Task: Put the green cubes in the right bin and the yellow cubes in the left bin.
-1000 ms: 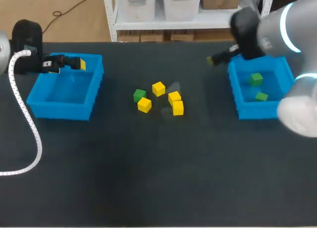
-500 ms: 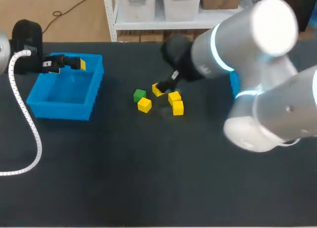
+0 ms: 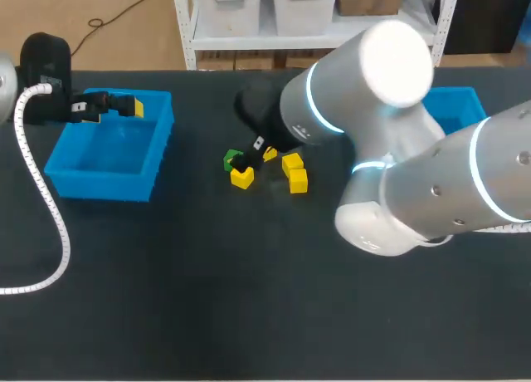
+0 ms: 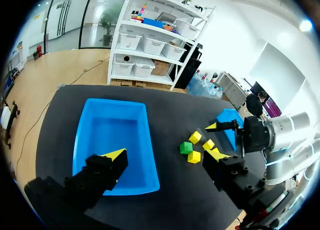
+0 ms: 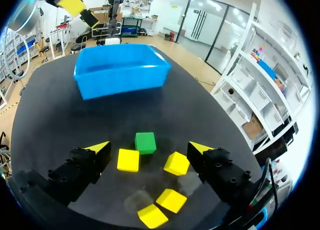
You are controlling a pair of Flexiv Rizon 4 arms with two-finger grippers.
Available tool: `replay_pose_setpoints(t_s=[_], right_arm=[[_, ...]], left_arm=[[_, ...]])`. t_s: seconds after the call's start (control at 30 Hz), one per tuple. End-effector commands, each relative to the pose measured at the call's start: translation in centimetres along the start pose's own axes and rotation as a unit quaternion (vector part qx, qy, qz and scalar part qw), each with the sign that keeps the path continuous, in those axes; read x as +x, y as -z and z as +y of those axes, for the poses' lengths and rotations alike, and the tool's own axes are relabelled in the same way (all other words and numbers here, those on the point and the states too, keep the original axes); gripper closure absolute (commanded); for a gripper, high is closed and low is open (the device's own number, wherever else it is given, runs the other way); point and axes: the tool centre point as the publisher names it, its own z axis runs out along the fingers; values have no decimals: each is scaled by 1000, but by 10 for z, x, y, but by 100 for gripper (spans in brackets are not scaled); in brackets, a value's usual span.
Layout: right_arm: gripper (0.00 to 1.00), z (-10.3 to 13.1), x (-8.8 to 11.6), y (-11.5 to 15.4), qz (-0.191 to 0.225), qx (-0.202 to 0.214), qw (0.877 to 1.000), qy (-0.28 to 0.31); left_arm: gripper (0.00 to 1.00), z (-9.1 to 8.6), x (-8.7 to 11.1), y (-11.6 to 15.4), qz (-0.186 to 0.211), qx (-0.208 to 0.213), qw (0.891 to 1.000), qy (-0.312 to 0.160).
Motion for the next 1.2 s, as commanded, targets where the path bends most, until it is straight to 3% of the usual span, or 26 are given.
replay_pose_setpoints(t_s=[0.03,0.5,1.07,1.1,1.13,1.2], right_arm=[[0,-3,-5,-21,5,-56,998,-2],[0,5,-7,-41,18,-52,998,-4],[0,3,4,-51,33,-31,999,-20],[13,3,5,-52,33,-30,999,-21],[54,3,6,-52,34,-27,999,-22],[92,4,7,-52,34,-23,999,-26]], left_arm=[[0,3,1,0,-4,8,1000,-1],[0,3,1,0,-4,8,1000,-1],[0,3,1,0,-4,8,1000,-1],[0,3,1,0,-4,8,1000,-1],[0,3,1,0,-4,8,1000,-1],[0,3,1,0,-4,8,1000,-1]])
